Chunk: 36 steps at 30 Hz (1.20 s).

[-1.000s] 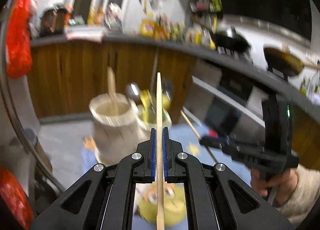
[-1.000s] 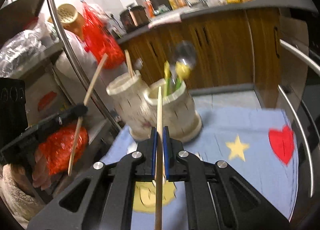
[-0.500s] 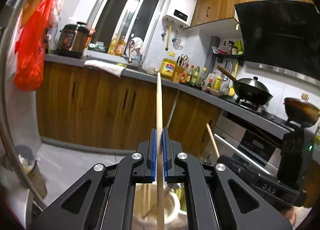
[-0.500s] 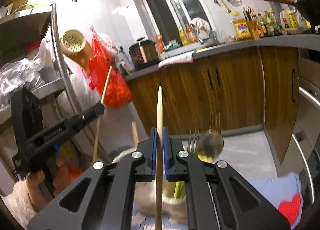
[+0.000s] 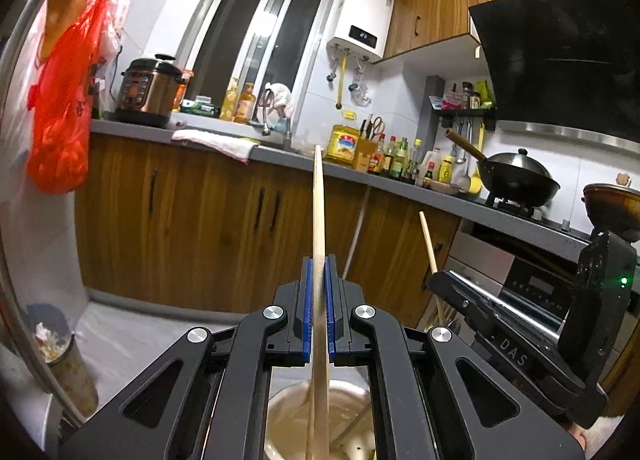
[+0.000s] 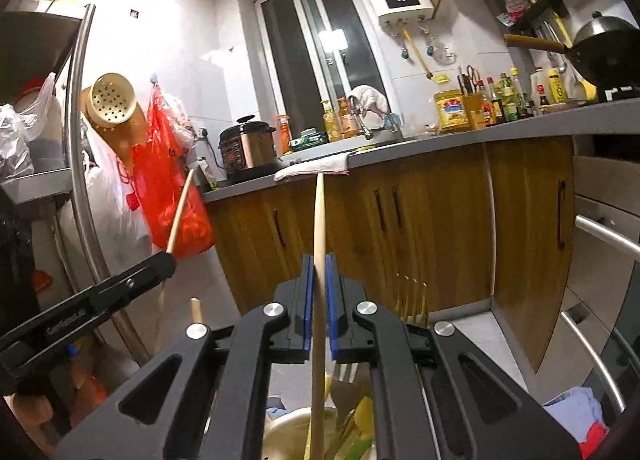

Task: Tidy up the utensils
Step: 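Lower the chopstick into the small cup while the left gripper lowers its chopstick into the tall cup, then open both grippers to release the chopsticks into the cups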

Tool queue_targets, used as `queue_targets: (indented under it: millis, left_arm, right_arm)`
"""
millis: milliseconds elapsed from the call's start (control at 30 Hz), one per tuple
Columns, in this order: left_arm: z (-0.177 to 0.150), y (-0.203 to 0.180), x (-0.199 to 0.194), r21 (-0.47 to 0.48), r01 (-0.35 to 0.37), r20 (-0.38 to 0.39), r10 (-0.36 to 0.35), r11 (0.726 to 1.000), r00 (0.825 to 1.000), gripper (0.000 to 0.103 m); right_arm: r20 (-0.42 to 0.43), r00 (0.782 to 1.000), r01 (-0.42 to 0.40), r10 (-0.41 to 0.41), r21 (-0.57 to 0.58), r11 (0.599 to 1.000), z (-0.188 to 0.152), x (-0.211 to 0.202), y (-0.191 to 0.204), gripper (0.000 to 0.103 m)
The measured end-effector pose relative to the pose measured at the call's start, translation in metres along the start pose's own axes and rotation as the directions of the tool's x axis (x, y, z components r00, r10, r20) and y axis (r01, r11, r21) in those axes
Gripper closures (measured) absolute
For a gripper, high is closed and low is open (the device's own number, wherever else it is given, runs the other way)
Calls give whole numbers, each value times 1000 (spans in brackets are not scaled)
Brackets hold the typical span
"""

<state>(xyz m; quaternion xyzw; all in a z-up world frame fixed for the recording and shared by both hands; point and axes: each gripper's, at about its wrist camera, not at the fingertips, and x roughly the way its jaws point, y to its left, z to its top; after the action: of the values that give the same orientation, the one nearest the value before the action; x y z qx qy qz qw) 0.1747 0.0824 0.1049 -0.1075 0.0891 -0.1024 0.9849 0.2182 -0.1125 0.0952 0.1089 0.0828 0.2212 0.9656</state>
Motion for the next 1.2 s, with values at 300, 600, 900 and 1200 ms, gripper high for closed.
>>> queue_targets:
  millis: [300,600,900,1200]
  left_arm:
    - [-14,-6,-2,42,-9,-21,10,999,1000,97]
    - [-19,-9,-1,53,-3,-44,6,999,999,97]
    - [-32,-7,-10,55,14,-88,-10,998,996,97]
    - [-54,-10,-27,85,33,-193,-16,996,981,96]
  right_arm:
    - [66,998,24,-24,-12,1000,-4,-4,3,97]
    - [37,999,11,-10,-10,1000,-20,4,2,97]
    - [-9,999,-33,33,27,999,-33,-15,-9,97]
    - [-105,992,-75,69,-54,996,-51,-42,0,97]
